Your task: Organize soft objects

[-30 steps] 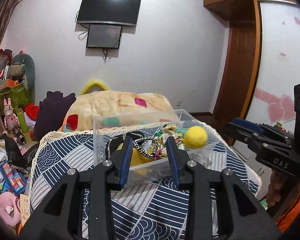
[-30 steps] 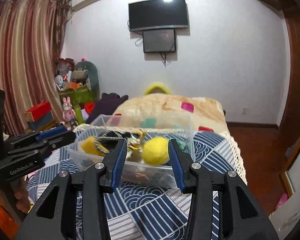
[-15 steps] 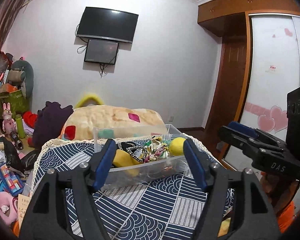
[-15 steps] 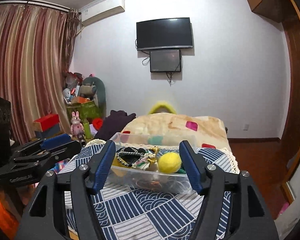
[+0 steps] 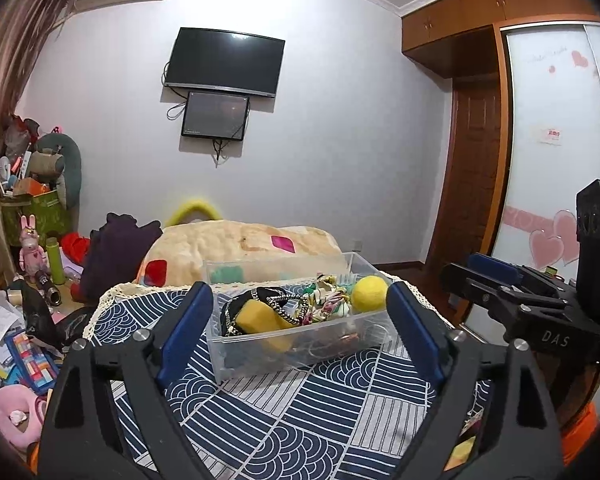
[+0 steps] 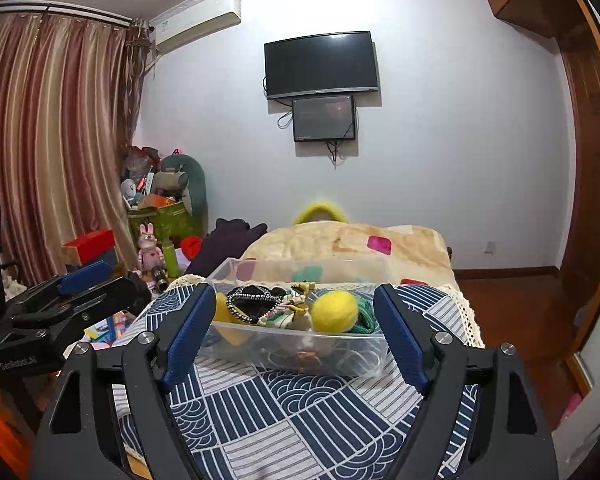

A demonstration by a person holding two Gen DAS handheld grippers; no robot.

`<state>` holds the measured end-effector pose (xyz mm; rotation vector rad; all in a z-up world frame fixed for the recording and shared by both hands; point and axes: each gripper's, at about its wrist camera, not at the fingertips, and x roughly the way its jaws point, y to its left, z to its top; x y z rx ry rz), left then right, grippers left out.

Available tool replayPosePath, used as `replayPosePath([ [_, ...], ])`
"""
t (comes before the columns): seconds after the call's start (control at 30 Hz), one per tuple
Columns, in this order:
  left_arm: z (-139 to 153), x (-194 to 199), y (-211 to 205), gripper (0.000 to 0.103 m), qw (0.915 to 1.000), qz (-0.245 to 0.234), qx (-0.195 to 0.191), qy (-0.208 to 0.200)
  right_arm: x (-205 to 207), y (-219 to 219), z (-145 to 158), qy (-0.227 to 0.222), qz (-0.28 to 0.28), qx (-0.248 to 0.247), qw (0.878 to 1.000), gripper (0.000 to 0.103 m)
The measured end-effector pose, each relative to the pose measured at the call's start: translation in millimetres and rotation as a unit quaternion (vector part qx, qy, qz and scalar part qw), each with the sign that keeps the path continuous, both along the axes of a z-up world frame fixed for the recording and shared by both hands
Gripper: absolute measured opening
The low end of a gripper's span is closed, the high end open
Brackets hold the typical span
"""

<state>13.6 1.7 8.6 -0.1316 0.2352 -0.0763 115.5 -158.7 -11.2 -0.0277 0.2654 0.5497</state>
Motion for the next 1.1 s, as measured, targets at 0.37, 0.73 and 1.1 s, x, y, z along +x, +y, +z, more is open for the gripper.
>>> replayPosePath([
  [0.37,-1.5,-1.6,-0.2,0.092,1.0000,0.000,0.004,-0.001,-4.3,-0.4,-2.2,-0.001,0.002,0.001,1.000,0.079],
  [0.73,-2.9,-1.9,-3.6,0.093,1.0000,-0.001,0.004,0.001,-5.1,-0.8,-2.1,-0.002,0.004,0.002,1.000,0.079],
  [1.1,-1.3,-2.9,-4.0,0.099,1.0000,0.003,0.005,-0.001,-7.4,-0.7,-1.0,-0.003,0.006,0.003,1.000,0.079],
])
